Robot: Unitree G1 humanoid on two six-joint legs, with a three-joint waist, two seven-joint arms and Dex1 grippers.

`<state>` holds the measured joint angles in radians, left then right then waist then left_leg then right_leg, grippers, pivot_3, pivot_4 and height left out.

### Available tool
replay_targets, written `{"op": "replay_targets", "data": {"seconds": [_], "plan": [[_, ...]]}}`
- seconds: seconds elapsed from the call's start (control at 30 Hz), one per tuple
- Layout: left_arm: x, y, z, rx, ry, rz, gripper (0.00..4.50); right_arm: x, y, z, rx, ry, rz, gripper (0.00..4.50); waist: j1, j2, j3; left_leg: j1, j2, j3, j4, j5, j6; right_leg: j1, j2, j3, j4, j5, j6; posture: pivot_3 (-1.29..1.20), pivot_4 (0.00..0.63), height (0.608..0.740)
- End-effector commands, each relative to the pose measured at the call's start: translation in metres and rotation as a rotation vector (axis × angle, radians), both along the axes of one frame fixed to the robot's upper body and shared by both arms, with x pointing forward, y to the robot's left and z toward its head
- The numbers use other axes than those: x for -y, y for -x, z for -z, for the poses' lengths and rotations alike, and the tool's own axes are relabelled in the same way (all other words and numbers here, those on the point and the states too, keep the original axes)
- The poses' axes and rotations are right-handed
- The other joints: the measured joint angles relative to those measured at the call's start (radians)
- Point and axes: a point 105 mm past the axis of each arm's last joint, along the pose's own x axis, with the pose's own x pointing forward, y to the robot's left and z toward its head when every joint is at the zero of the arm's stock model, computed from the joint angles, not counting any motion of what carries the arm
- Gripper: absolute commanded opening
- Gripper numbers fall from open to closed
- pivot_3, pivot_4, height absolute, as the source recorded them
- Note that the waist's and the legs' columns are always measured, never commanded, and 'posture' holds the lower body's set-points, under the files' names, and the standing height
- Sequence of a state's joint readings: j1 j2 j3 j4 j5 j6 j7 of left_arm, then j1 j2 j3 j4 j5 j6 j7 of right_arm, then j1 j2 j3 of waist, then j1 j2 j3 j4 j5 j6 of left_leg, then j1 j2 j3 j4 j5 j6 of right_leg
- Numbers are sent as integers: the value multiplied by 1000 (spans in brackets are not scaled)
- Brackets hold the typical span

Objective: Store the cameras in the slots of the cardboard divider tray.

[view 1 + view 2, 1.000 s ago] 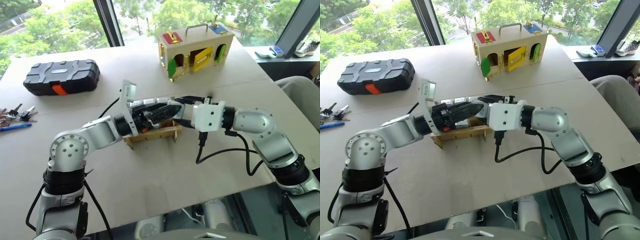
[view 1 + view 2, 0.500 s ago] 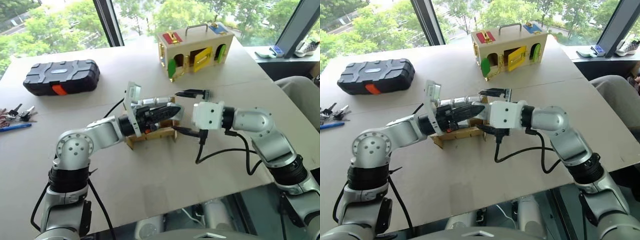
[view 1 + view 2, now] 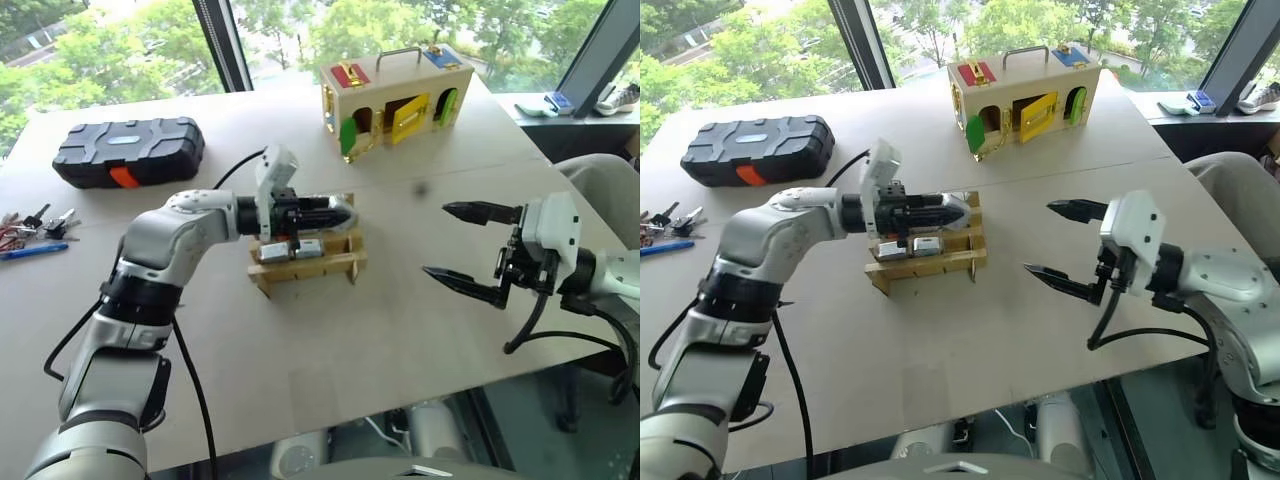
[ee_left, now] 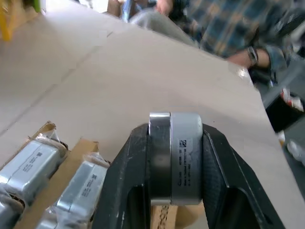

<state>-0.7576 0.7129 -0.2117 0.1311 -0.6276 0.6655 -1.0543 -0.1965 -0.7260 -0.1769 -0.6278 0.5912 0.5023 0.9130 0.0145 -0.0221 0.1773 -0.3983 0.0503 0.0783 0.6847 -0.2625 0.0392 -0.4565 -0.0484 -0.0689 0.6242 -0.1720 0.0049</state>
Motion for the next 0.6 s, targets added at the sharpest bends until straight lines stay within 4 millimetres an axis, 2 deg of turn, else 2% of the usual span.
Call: {"op": "replay_targets", "data": {"seconds": [0.03,0.27,0.6], "plan": [[1,-3,-2,38,-65,66,748,4,5,-11,58,5,11,4500,-1,0,0,0,0,0,0,0,0,0,0,0,0,0,0,0,150,740],[0,-4,11,36,-174,124,748,7,5,-8,73,14,51,4500,1,-1,0,-1,0,-1,0,0,0,0,0,0,-1,0,0,0,150,740],[-2,-9,26,102,-362,116,748,10,8,-2,64,36,53,4500,-1,-1,0,-1,0,-1,0,0,0,0,0,0,0,0,0,0,150,740]]}}
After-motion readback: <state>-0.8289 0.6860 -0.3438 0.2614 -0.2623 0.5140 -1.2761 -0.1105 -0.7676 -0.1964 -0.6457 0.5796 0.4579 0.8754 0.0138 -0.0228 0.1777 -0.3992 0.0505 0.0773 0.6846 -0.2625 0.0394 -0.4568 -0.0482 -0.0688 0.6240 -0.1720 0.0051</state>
